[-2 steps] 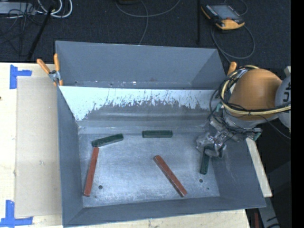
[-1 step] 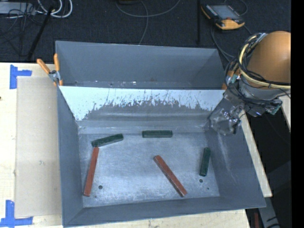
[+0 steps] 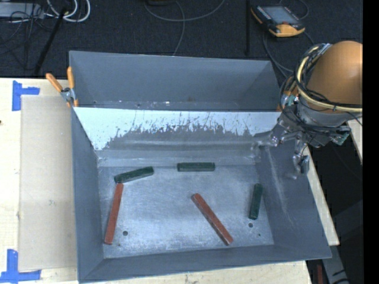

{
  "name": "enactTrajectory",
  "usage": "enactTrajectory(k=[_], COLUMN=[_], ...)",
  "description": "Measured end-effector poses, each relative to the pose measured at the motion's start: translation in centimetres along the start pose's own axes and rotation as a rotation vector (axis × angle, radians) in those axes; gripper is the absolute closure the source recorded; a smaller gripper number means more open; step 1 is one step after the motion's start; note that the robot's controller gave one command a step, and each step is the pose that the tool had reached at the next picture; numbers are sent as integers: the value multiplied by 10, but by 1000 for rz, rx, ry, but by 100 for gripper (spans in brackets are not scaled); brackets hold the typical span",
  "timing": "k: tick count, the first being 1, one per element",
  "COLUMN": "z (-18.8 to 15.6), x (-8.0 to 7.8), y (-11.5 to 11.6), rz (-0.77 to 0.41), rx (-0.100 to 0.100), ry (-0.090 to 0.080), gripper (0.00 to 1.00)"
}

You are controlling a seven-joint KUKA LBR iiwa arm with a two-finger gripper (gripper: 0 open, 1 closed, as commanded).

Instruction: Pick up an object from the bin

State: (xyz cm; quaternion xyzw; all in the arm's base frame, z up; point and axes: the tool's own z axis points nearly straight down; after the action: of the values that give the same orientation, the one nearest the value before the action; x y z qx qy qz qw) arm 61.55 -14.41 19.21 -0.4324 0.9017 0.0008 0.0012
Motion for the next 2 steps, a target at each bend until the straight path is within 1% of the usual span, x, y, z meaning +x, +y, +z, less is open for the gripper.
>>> enactTrajectory(k=[1, 2], z=[122, 122], x=[-7, 0], y=[31, 27], rz=[-338, -333], rx=[-9, -3], ry=[-12, 0], gripper=[0, 100])
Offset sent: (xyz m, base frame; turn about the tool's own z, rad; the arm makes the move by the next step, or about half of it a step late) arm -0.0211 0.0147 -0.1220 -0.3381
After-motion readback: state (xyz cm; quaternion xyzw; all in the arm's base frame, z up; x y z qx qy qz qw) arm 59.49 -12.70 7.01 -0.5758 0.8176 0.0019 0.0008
